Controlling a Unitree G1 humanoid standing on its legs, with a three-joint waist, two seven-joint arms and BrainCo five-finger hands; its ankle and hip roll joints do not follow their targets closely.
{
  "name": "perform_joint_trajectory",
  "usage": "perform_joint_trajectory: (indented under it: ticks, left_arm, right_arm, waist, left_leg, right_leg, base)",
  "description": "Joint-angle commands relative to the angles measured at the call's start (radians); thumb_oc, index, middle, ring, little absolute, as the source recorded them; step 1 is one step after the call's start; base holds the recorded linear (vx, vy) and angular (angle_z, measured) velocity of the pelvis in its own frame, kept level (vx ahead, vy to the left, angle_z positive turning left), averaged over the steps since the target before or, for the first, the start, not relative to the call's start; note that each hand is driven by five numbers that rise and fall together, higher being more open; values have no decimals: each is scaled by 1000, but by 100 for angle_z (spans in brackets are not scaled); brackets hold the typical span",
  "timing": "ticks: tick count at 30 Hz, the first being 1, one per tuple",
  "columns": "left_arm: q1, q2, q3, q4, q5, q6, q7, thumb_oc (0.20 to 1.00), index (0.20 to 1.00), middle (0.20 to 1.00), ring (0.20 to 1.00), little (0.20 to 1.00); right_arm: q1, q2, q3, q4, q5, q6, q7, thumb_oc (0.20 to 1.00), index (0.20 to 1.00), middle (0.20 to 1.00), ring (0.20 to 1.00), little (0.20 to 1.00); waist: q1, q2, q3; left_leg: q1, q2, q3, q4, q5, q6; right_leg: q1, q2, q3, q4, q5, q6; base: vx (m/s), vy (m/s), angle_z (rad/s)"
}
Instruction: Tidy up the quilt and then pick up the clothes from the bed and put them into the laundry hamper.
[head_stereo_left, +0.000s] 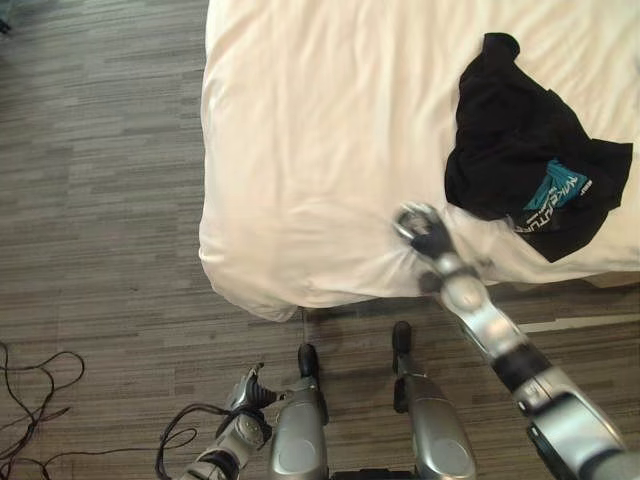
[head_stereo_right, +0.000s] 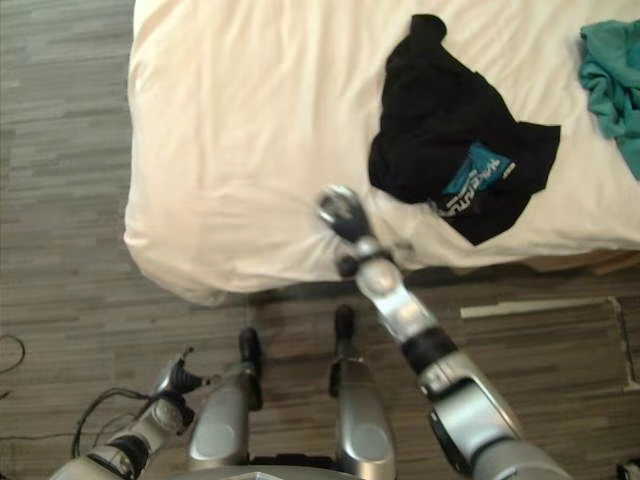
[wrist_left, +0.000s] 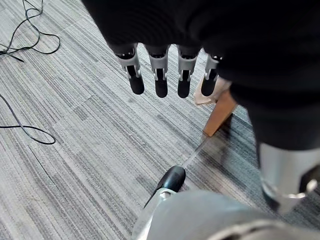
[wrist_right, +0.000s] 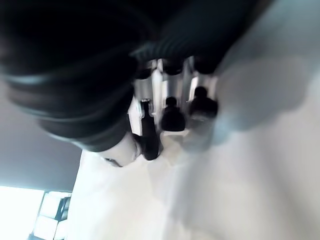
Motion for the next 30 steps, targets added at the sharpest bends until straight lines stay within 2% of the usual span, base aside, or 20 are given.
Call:
perform_joint_trajectory:
  ticks: [1,5,7,9,10,11,12,13,14,16,19,20,21,22,23,24,25,26,29,30]
  left_arm:
    - [69,5,22,45,29,18,4,1000,1000,1000,1000,1000]
    - [99,9,-21,59,138,39,-13,1000,1000,1000,1000,1000]
    - [104,11,-32,60,155,41,-17,1000,1000,1000,1000,1000]
    - [106,2,-44,56,155,51,-16,1000,1000,1000,1000,1000]
    - [112,-4,-44,59,153,58,-10,1000,1000,1000,1000,1000]
    - [140,-22,-37,67,152,67,5,1000,1000,1000,1000,1000]
    - [140,-23,-37,67,152,67,5,1000,1000,1000,1000,1000]
    - [159,-54,-31,66,149,72,16,1000,1000,1000,1000,1000]
    - [164,-66,-28,65,146,72,18,1000,1000,1000,1000,1000]
    - [170,-77,-26,63,144,74,25,1000,1000,1000,1000,1000]
    - [175,-106,-39,58,162,71,23,1000,1000,1000,1000,1000]
    - [176,-106,-38,58,163,71,23,1000,1000,1000,1000,1000]
    - [154,-115,-44,50,129,55,37,1000,1000,1000,1000,1000]
    - [98,-58,3,36,71,54,24,1000,1000,1000,1000,1000]
    - [97,-57,4,35,71,55,23,1000,1000,1000,1000,1000]
    - [80,-61,7,10,5,8,37,1000,1000,1000,1000,1000]
    - [79,-61,7,10,5,8,37,1000,1000,1000,1000,1000]
    - [58,-72,-9,18,-14,2,24,1000,1000,1000,1000,1000]
    - [38,-71,-16,34,-41,-3,-9,1000,1000,1000,1000,1000]
    - [41,-74,-13,45,-48,-1,-20,1000,1000,1000,1000,1000]
  right_arm:
    - [267,-5,-120,100,126,19,8,200,200,200,200,200]
    - [398,86,-187,245,214,39,28,200,200,200,200,200]
    - [409,102,-183,288,226,45,30,200,200,200,200,200]
    - [416,135,-159,366,226,60,25,1000,1000,1000,1000,1000]
    - [413,141,-150,405,213,70,22,1000,1000,1000,1000,1000]
    - [403,149,-128,460,187,90,27,1000,1000,1000,1000,1000]
    - [403,149,-128,460,187,89,27,1000,1000,1000,1000,1000]
    - [371,159,-92,533,137,116,27,1000,1000,1000,1000,1000]
    - [351,166,-79,573,118,125,25,1000,1000,1000,1000,1000]
    - [335,175,-60,606,93,136,24,1000,1000,1000,1000,1000]
    - [318,210,-15,711,55,157,41,1000,1000,1000,1000,1000]
    - [318,210,-14,713,54,157,41,1000,1000,1000,1000,1000]
    - [313,206,24,743,25,167,50,1000,1000,1000,1000,1000]
    - [322,174,62,714,-15,161,97,1000,1000,1000,1000,1000]
    - [321,174,63,713,-15,162,97,1000,1000,1000,1000,1000]
    - [304,145,63,775,-72,172,78,1000,1000,1000,1000,1000]
    - [303,145,62,776,-73,172,78,1000,1000,1000,1000,1000]
    - [276,129,78,833,-128,185,69,1000,1000,1000,1000,1000]
    - [255,112,102,869,-178,198,71,1000,1000,1000,1000,1000]
    - [257,107,94,864,-177,201,69,1000,1000,1000,1000,1000]
  waist:
    - [-96,-56,-70]
    - [-154,-68,-108]
    - [-154,-66,-113]
    - [-135,-54,-117]
    - [-121,-49,-123]
    - [-87,-41,-144]
    - [-83,-42,-142]
    - [-29,-36,-181]
    - [3,-32,-196]
    - [27,-32,-215]
    - [34,-46,-263]
    - [37,-44,-262]
    - [58,-42,-249]
    - [58,-39,-242]
    - [56,-40,-243]
    - [110,-42,-236]
    - [109,-43,-235]
    - [132,-29,-229]
    - [159,-14,-231]
    - [168,-6,-230]
  left_leg:
    - [32,-5,15,106,-139,24]
    - [93,-13,89,-37,-84,26]
    - [105,1,107,-54,-76,25]
    - [109,30,158,-41,-69,32]
    - [105,42,192,-31,-60,35]
    - [107,74,287,-4,-49,43]
    - [111,74,291,-2,-51,42]
    - [122,119,394,21,-52,40]
    - [135,137,440,21,-41,38]
    - [143,150,475,13,-21,31]
    - [179,209,502,25,34,-4]
    - [182,216,505,28,35,-8]
    - [172,226,398,81,69,-28]
    - [148,168,258,88,52,-10]
    - [146,167,257,89,52,-9]
    - [130,-5,-86,48,-62,12]
    - [128,-7,-86,48,-60,13]
    - [105,-102,-251,54,-93,21]
    - [45,-221,-381,27,-52,40]
    - [54,-217,-377,2,-46,45]
  right_leg:
    - [25,-110,66,112,-156,146]
    - [17,-122,102,-6,-26,209]
    - [15,-121,99,-17,-19,212]
    - [33,-130,5,28,-82,185]
    - [54,-139,-60,60,-113,165]
    - [115,-184,-211,145,-164,134]
    - [114,-185,-207,151,-168,134]
    - [204,-260,-378,197,-197,121]
    - [238,-286,-456,198,-186,117]
    - [269,-287,-504,176,-178,117]
    - [312,-169,-444,30,-209,112]
    - [315,-162,-441,24,-208,108]
    - [328,-118,-387,-12,-233,89]
    - [316,-103,-334,-20,-227,82]
    - [314,-104,-335,-20,-226,82]
    - [313,-73,-204,-42,-221,77]
    - [312,-74,-205,-42,-219,78]
    - [312,-46,-125,-62,-220,76]
    - [307,2,-16,-57,-221,59]
    - [315,25,4,-34,-243,53]
  base:
    - [67,133,-15]
    - [-7,75,-48]
    - [-65,-27,-64]
    - [-230,-7,-88]
    - [-362,42,-100]
    - [-272,36,-171]
    - [-282,-71,-176]
    - [-169,-135,-223]
    - [-165,-134,-187]
    - [-53,-251,-232]
    - [36,-385,-180]
    - [84,-263,-148]
    - [52,-171,-95]
    - [48,-155,-98]
    - [79,-132,-169]
    - [84,-112,-212]
    - [180,-177,-292]
    - [123,-71,-227]
    - [197,-59,-146]
    - [193,-16,-95]
